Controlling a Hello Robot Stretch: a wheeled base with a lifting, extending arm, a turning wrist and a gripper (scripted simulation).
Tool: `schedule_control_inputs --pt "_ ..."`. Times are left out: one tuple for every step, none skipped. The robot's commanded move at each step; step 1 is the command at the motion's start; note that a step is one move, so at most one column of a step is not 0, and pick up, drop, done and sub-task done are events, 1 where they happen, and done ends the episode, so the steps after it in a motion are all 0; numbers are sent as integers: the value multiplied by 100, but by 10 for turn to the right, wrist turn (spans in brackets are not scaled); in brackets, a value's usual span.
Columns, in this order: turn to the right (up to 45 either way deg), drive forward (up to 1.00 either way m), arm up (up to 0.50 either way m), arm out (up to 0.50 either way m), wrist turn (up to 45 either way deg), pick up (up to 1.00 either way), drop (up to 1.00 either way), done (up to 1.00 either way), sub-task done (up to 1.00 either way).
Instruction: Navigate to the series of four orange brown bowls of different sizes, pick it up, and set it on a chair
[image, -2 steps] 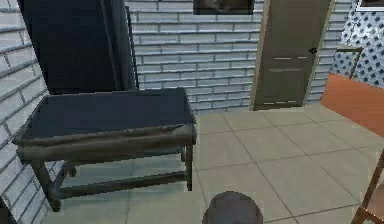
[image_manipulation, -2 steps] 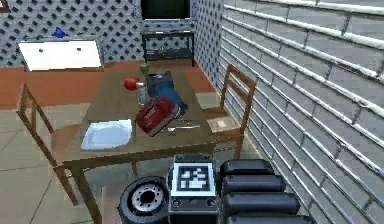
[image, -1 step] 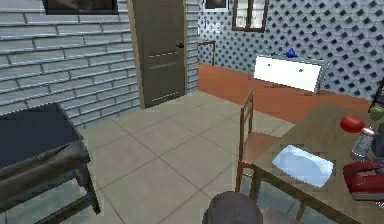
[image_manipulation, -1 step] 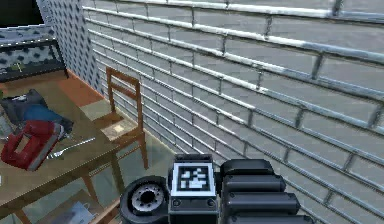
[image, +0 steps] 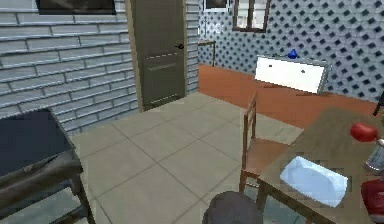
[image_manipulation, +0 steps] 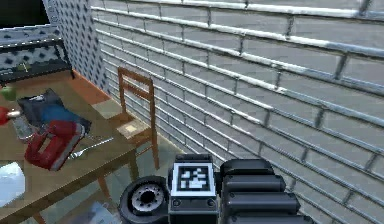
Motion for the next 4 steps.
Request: schedule_control_inputs --pt "-450 0 0 0 0 0 0 0 0" --pt "-330 0 0 0 0 0 0 0 0" --pt "450 0 0 0 0 0 0 0 0" --pt "210 0 0 0 0 0 0 0 0"
